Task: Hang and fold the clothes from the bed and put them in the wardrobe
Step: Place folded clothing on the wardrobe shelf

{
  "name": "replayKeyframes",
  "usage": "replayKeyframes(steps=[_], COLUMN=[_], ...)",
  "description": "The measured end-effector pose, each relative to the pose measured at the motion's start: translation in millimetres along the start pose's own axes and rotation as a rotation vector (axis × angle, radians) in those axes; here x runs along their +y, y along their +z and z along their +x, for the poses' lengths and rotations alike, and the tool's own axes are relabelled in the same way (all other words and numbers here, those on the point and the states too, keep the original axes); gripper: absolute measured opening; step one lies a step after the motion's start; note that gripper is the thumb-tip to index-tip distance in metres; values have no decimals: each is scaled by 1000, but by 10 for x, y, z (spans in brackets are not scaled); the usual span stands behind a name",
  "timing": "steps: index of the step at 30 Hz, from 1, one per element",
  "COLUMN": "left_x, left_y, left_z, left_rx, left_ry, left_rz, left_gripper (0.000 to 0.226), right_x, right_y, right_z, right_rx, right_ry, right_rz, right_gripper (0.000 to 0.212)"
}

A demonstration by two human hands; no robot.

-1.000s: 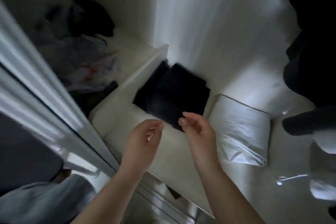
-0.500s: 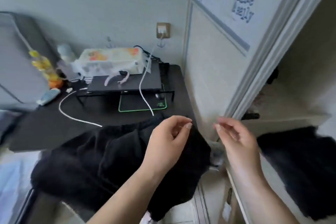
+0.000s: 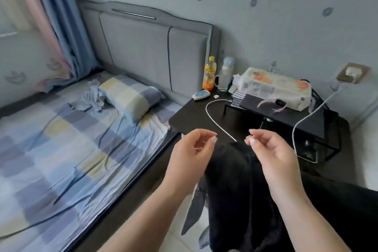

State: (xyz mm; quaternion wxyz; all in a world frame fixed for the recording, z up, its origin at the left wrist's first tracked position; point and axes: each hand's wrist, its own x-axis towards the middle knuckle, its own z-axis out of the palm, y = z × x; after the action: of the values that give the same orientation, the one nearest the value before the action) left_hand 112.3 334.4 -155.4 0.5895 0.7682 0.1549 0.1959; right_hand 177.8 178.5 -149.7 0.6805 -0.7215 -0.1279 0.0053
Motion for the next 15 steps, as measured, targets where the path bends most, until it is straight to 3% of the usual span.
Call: replayKeyframes(steps=[7,15], left_x=[-294,-527], left_y=[-1057,-1579], left_z=[216,379], left_rx=[91,185], left_ry=[-53,-73], left_rz=[103,161], left_gripper=[8,9], right_x=[39,124], right_y=[1191,1824], right_z=[112,270], right_rx=[-135,-230], right_ry=[-1,17], right_rz=[81,74], right_gripper=[18,18])
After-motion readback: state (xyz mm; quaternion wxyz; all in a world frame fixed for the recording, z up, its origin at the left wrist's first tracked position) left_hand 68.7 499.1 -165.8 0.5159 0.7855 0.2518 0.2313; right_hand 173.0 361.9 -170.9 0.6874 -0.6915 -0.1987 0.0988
